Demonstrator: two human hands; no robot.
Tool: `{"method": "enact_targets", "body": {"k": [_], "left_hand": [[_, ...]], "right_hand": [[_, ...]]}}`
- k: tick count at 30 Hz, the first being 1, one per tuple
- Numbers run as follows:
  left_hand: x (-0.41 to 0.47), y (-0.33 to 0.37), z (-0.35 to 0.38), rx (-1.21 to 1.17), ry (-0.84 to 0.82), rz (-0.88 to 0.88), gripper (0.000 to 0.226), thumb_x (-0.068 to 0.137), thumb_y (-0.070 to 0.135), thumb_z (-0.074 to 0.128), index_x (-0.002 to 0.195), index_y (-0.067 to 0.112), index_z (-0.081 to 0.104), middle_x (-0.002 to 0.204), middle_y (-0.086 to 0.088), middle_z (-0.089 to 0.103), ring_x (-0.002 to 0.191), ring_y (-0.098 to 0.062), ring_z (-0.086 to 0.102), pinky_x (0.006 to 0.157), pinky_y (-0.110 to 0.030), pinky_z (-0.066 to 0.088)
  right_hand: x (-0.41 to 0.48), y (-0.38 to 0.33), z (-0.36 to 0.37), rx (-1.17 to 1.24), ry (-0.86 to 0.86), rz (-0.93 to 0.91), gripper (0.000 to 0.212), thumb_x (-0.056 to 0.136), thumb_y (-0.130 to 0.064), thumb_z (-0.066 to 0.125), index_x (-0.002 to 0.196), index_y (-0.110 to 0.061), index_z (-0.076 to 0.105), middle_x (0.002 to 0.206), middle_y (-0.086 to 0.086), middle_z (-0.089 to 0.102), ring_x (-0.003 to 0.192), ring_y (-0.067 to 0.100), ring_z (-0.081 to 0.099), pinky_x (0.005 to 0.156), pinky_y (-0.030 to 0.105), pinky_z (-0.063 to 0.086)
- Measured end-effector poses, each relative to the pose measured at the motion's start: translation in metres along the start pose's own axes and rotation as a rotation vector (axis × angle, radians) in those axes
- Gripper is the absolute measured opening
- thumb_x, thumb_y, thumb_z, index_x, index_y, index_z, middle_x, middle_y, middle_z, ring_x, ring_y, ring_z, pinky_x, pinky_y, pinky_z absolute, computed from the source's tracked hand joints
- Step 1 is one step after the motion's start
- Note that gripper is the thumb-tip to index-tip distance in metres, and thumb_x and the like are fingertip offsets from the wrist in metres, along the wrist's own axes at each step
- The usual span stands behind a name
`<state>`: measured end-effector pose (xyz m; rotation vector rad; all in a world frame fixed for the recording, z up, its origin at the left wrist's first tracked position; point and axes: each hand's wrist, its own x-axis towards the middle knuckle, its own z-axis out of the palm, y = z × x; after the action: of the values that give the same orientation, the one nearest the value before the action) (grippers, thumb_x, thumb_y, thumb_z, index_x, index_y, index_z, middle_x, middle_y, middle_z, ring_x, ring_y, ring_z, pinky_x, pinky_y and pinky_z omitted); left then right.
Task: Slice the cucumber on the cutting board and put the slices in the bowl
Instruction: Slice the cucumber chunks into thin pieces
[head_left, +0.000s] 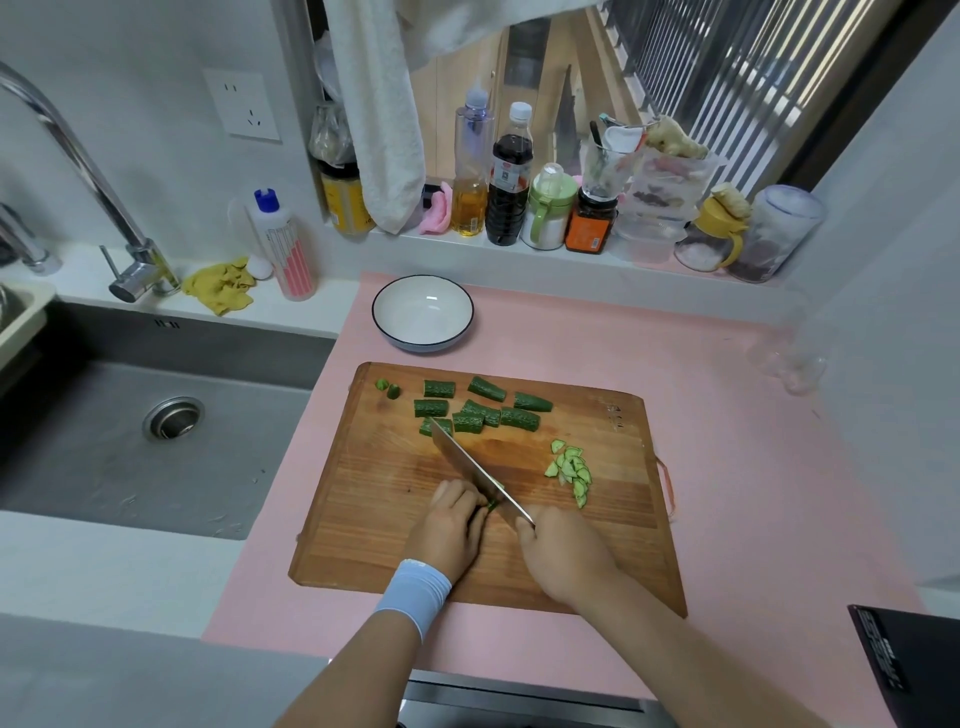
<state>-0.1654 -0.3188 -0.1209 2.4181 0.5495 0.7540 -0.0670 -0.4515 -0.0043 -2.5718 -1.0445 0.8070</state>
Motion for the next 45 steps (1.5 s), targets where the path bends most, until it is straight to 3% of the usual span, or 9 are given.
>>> {"method": "enact_targets", "body": {"k": [5,10,13,21,24,28,35,38,45], "left_hand": [[0.002,0.001,-0.002,-0.008,0.004,0.019,0.004,0.088,0.007,0.063,0.086,0.010,0.064,0.089,0.002,0.056,0.085,-0.016,0.050,0.082,-0.020,0.043],[0.000,0.001,-0.001,-0.010,0.006,0.016,0.007,0.085,0.003,0.067,0.085,0.010,0.064,0.088,0.002,0.057,0.085,-0.016,0.050,0.082,-0.019,0.043],[0.001,0.000,-0.001,-0.014,0.003,0.011,0.006,0.087,0.005,0.064,0.085,0.010,0.064,0.088,0.002,0.057,0.084,-0.017,0.051,0.084,-0.017,0.041],[0.001,0.001,-0.001,-0.015,-0.001,-0.005,0.005,0.089,0.011,0.059,0.085,0.010,0.063,0.088,0.003,0.057,0.085,-0.017,0.052,0.082,-0.021,0.043],[0.001,0.002,-0.002,-0.009,0.000,-0.003,0.010,0.090,0.015,0.055,0.086,0.011,0.062,0.090,0.003,0.057,0.087,-0.017,0.052,0.081,-0.024,0.045],[-0.002,0.004,-0.002,0.012,-0.001,-0.006,0.014,0.092,0.018,0.052,0.087,0.011,0.063,0.093,0.004,0.055,0.090,-0.016,0.051,0.077,-0.025,0.047],[-0.001,0.003,-0.003,-0.007,0.011,-0.009,0.013,0.092,0.018,0.052,0.085,0.012,0.061,0.089,0.004,0.053,0.085,-0.017,0.049,0.076,-0.026,0.045],[-0.001,0.004,-0.004,-0.019,0.015,-0.007,0.013,0.091,0.018,0.052,0.085,0.011,0.062,0.088,0.003,0.055,0.085,-0.017,0.050,0.078,-0.023,0.044],[-0.001,0.002,-0.004,-0.025,0.004,-0.016,0.005,0.086,0.006,0.064,0.085,0.011,0.063,0.088,0.001,0.058,0.084,-0.018,0.053,0.082,-0.023,0.044]], "right_hand": [[-0.008,0.002,0.002,-0.031,0.061,-0.048,0.027,0.103,-0.035,0.039,0.090,-0.027,0.061,0.078,-0.006,0.063,0.076,0.022,0.062,0.063,0.031,0.042],[-0.019,0.016,0.001,-0.056,0.077,-0.051,0.030,0.104,-0.036,0.038,0.080,-0.028,0.055,0.074,-0.008,0.061,0.070,0.013,0.059,0.061,0.031,0.046],[-0.024,0.021,-0.001,-0.035,0.041,-0.055,0.036,0.105,-0.035,0.039,0.068,-0.035,0.042,0.070,-0.012,0.056,0.064,0.009,0.055,0.054,0.025,0.038],[-0.018,0.017,0.002,-0.017,0.015,-0.024,0.033,0.104,-0.034,0.040,0.072,-0.029,0.048,0.069,-0.009,0.057,0.067,0.016,0.057,0.057,0.030,0.039],[-0.009,0.009,0.004,0.000,0.010,-0.013,0.037,0.104,-0.033,0.040,0.067,-0.028,0.043,0.065,-0.009,0.052,0.067,0.018,0.055,0.056,0.030,0.035],[-0.002,0.005,0.005,-0.010,0.010,-0.002,0.029,0.102,-0.036,0.040,0.076,-0.029,0.048,0.071,-0.006,0.056,0.076,0.025,0.062,0.063,0.030,0.039],[-0.011,0.005,0.005,-0.028,0.043,-0.024,0.027,0.102,-0.036,0.040,0.081,-0.027,0.056,0.078,-0.003,0.063,0.080,0.026,0.063,0.063,0.032,0.040],[-0.020,0.010,0.004,-0.008,0.064,-0.032,0.036,0.103,-0.035,0.040,0.067,-0.030,0.041,0.073,-0.007,0.060,0.074,0.022,0.062,0.061,0.032,0.042],[-0.031,0.022,-0.004,-0.003,0.022,-0.058,0.038,0.105,-0.033,0.040,0.067,-0.034,0.043,0.068,-0.011,0.055,0.062,0.008,0.052,0.053,0.024,0.034]]}}
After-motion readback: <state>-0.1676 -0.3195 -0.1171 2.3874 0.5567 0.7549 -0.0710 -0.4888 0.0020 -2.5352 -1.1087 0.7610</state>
